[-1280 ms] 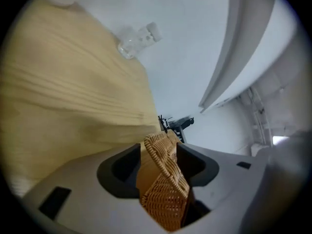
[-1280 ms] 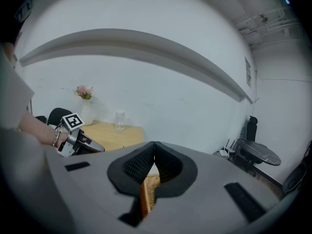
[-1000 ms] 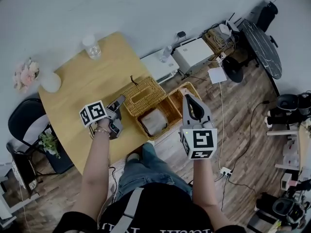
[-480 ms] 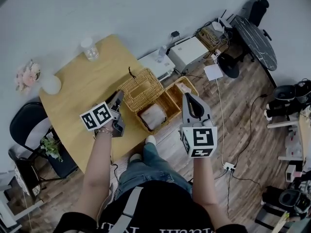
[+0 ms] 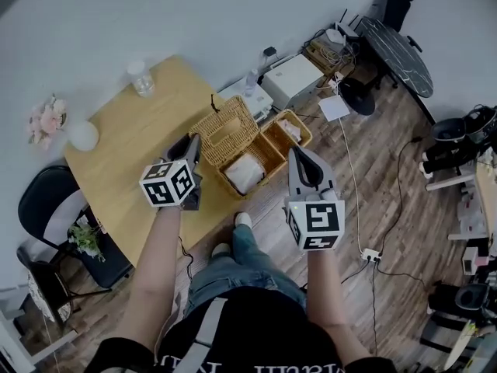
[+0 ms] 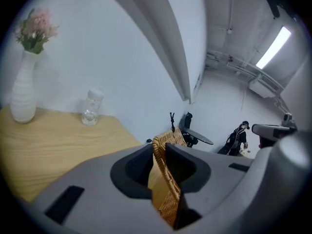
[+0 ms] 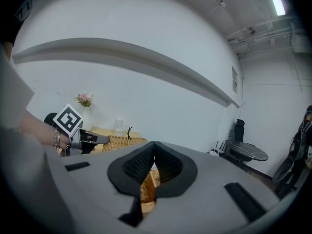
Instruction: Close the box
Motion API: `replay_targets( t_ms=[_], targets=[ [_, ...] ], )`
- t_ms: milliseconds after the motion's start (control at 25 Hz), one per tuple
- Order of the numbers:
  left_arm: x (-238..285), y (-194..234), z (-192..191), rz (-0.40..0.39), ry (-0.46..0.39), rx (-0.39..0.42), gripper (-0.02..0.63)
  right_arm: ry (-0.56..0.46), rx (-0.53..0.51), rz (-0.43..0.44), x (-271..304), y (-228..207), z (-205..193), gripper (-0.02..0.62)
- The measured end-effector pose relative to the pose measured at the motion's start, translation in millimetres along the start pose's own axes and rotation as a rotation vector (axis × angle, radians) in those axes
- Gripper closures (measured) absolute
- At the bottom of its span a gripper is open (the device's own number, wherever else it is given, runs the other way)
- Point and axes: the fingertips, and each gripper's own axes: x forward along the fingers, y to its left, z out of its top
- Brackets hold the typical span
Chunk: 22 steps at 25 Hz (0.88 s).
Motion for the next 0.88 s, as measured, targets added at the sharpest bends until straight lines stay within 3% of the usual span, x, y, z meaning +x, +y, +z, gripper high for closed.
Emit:
replay_targets(
  t_ms=[600,880],
  targets=[
    [-29.7,-55.2,4.4,-0.012,0.000,0.495,0.525,0.007,0.060,-0.107,-64.6,21.0,-15.8,0.581],
    [-38.6,-80.0,-4.2,-0.045,0.022,0.628,0.534,-0.016,0.068,-0.129,-78.7,10.0,-9.9,0.581]
  ],
)
